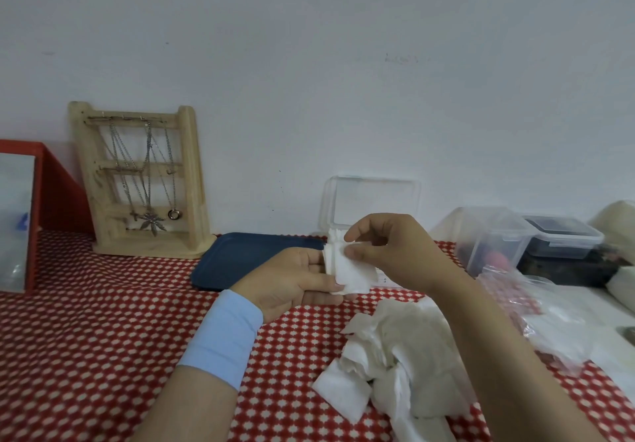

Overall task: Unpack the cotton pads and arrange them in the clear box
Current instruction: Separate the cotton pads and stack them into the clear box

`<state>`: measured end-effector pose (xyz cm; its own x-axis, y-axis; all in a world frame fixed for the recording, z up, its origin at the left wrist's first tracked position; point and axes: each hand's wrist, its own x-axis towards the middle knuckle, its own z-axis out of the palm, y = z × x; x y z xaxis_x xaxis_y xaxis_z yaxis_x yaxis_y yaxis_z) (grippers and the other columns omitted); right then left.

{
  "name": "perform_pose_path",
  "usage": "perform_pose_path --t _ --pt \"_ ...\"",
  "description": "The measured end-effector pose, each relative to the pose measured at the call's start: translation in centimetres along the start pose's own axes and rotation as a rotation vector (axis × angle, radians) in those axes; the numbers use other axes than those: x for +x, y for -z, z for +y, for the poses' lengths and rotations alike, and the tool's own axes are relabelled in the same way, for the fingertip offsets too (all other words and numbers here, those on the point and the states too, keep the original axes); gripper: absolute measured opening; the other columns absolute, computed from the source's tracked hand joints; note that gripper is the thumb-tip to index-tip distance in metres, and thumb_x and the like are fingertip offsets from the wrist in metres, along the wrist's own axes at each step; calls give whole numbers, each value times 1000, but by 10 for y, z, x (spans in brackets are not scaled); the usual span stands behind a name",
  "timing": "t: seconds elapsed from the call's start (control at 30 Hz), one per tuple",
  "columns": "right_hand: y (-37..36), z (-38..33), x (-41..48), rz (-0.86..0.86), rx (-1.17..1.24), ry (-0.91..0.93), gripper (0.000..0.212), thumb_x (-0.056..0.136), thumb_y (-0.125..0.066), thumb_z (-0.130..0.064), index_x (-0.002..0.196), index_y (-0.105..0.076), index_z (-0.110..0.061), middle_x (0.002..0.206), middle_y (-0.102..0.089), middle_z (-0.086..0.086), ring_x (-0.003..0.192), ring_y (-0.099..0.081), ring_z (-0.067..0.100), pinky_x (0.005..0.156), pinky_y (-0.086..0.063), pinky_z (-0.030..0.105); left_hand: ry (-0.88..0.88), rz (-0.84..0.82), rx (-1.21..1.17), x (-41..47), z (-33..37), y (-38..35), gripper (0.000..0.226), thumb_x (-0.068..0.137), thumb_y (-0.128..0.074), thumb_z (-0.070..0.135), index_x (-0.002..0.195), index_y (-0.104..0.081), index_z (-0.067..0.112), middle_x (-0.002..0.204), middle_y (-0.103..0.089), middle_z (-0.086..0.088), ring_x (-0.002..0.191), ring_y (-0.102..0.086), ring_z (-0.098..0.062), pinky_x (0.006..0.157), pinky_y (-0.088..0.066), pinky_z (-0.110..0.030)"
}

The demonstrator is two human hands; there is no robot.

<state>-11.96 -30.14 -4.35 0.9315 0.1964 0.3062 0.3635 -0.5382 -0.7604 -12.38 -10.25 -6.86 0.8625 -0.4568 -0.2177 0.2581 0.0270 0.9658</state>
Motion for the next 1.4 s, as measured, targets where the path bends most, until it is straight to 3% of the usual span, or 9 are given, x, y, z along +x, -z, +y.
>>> perform_pose_path --t 0.2,0.3,0.47,0.57,0.7,1.0,1.23,1.3,1.4 --pt "-5 4 1 63 -136 -69 19 87 -74 -42 105 -68 -38 95 -67 -19 76 -61 0 77 -52 27 -35 14 -49 -1 0 -2 30 90 -66 -9 118 -69 2 113 -76 -17 98 -76 -24 75 -63 -25" --pt "-8 2 1 79 -135 -112 24 89 -71 -42 112 -68 -34 92 -66 -14 84 -62 1 80 -50 25 -37 1 -71 -2 1 -2 26 95 -60 -5 119 -67 2 115 -75 -18 101 -74 -27 75 -63 -26" --pt "-15 -1 1 190 -60 -99 23 87 -77 -31 109 -71 -29 88 -61 -10 76 -58 4 66 -43 16 -53 42 -182 0 4 -6 30 105 -50 23 124 -63 3 112 -75 -20 102 -74 -34 74 -65 -33" --pt "-16 -4 3 226 104 -171 29 83 -81 -33 109 -72 -26 88 -66 -6 77 -62 8 65 -46 19 -106 131 -66 3 2 -7 27 102 -58 17 123 -64 1 106 -78 -14 99 -76 -28 78 -64 -31" --pt "-8 -5 2 148 335 -295 22 80 -84 -19 100 -77 -17 82 -75 -3 71 -70 13 57 -51 21 -106 168 -175 5 2 -7 30 103 -57 19 126 -61 0 111 -76 -19 102 -75 -33 89 -62 -43" --pt "8 -4 0 94 382 -275 11 82 -83 -15 83 -76 -6 75 -75 6 61 -61 15 57 -52 27 -105 294 -211 9 -2 -1 26 103 -58 17 122 -62 0 105 -77 -18 92 -78 -27 68 -64 -33" --pt "-7 -11 -3 30 165 -262 9 81 -84 -19 83 -77 -14 72 -74 -2 47 -57 3 52 -47 18 -79 176 -111 8 1 -4 31 105 -53 21 128 -62 2 110 -76 -20 103 -75 -32 83 -64 -38" --pt "-11 -12 -2 62 119 -258 12 80 -85 -19 85 -75 -14 74 -73 -3 53 -62 1 50 -47 15 -76 171 -106 8 0 -2 33 105 -51 20 130 -60 0 111 -75 -21 105 -74 -32 87 -63 -40" --pt "-16 -12 -1 95 35 -265 16 81 -83 -24 89 -73 -16 85 -73 -1 76 -68 12 64 -55 24 -86 166 -113 7 -1 -1 32 106 -51 20 129 -60 0 110 -76 -20 104 -75 -31 86 -63 -39"
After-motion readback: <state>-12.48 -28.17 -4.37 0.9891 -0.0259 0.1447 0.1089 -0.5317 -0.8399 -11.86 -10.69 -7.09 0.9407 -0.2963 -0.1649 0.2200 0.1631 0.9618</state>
